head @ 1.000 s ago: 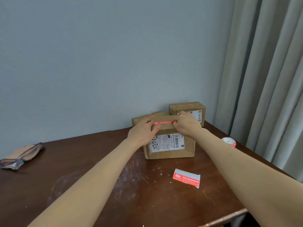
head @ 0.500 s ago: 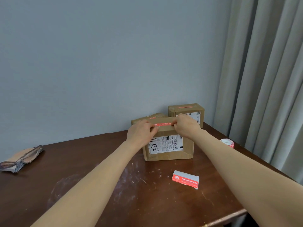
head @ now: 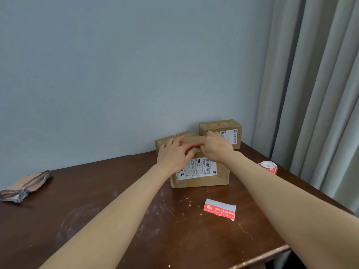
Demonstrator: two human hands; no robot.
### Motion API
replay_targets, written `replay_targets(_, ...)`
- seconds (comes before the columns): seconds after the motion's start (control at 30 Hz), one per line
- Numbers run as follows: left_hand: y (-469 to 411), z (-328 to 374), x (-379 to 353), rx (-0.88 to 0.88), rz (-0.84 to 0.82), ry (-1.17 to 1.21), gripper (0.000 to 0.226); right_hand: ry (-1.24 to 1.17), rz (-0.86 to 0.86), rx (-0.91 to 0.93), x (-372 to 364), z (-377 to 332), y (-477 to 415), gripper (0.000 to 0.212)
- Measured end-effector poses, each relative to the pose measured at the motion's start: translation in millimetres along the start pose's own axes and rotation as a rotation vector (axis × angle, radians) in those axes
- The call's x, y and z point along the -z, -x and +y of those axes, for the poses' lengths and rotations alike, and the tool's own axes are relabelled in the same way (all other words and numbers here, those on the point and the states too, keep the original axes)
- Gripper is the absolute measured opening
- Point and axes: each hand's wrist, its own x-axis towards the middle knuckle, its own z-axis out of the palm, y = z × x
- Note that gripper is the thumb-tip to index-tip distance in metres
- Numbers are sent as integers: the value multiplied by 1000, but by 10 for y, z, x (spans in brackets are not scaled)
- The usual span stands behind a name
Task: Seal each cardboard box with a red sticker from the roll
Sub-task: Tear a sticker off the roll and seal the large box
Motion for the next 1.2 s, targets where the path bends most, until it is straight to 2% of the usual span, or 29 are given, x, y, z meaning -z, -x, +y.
replay_targets(0.3,-12,-12,-13,-10,-43,-81,62,64,-34,-41,13,-41,-57,42)
replay_targets(0.67,-18,-159,-17,37,-43,-59,73,98,1,-122,41,24,-28,40)
replay_targets(0.8,-16,-152,2,46,-43,-7,71,93,-10,-108,79,33,-10,38)
replay_targets(0.9,27,-170,-2,56,20,43,64,89,15,-83,89,41,17,37)
replay_targets(1.03,46,-172,27,8,60,0,58,85,16,-47,107,28,25,36)
replay_targets(1.2,35,-69,4,-17,-20,-2,61,74,-28,-7,66,-56,15,37)
